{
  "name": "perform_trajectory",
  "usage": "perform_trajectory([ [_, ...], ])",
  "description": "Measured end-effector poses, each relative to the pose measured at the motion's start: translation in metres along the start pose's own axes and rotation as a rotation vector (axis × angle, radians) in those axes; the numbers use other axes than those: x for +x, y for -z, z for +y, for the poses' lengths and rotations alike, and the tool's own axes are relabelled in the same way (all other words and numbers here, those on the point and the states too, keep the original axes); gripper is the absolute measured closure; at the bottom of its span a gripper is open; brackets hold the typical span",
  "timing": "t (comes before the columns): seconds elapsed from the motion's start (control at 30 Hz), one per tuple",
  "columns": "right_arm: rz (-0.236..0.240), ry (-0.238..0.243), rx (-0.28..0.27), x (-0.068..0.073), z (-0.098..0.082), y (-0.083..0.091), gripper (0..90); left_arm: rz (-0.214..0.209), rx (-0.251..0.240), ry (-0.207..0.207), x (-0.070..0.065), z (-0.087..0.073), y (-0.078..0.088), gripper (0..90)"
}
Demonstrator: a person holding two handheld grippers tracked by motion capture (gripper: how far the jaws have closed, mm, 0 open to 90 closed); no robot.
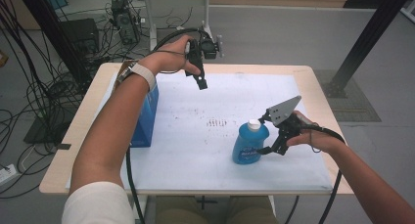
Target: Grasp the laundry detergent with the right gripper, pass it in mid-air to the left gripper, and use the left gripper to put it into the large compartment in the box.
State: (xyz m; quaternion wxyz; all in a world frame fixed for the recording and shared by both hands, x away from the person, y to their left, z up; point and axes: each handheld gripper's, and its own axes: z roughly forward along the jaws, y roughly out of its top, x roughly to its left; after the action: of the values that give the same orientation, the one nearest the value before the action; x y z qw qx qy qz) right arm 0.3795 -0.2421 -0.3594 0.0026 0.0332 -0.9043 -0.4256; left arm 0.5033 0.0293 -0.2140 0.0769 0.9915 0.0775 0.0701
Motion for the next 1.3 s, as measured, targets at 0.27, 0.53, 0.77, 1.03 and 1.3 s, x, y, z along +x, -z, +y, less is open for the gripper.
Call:
perform_trajectory([
  [0.27,0.007,0.004,-0.007,0.0002,0.0004,-0.0016,11.1,0.001,0.001,0.0,0.0,0.0002,-0.0001,10.1],
  [0.53,0.023,0.002,-0.009,0.0004,-0.0002,-0.0041,15.3,0.0,0.002,0.002,0.0003,-0.0001,-0.0007,10.1],
  [0.77,0.03,-0.004,-0.025,0.0001,-0.0033,-0.0063,18.0,0.0,0.002,0.002,0.0002,-0.0001,-0.0008,10.2],
  [1.03,0.03,0.003,-0.04,0.0007,-0.004,-0.0076,19.4,0.0,0.001,0.001,-0.0002,0.001,-0.0016,10.2],
  [1.3,0.033,-0.002,-0.045,0.0012,-0.0056,-0.0095,20.5,0.0,0.004,0.0,0.0001,0.001,-0.0014,10.2],
])
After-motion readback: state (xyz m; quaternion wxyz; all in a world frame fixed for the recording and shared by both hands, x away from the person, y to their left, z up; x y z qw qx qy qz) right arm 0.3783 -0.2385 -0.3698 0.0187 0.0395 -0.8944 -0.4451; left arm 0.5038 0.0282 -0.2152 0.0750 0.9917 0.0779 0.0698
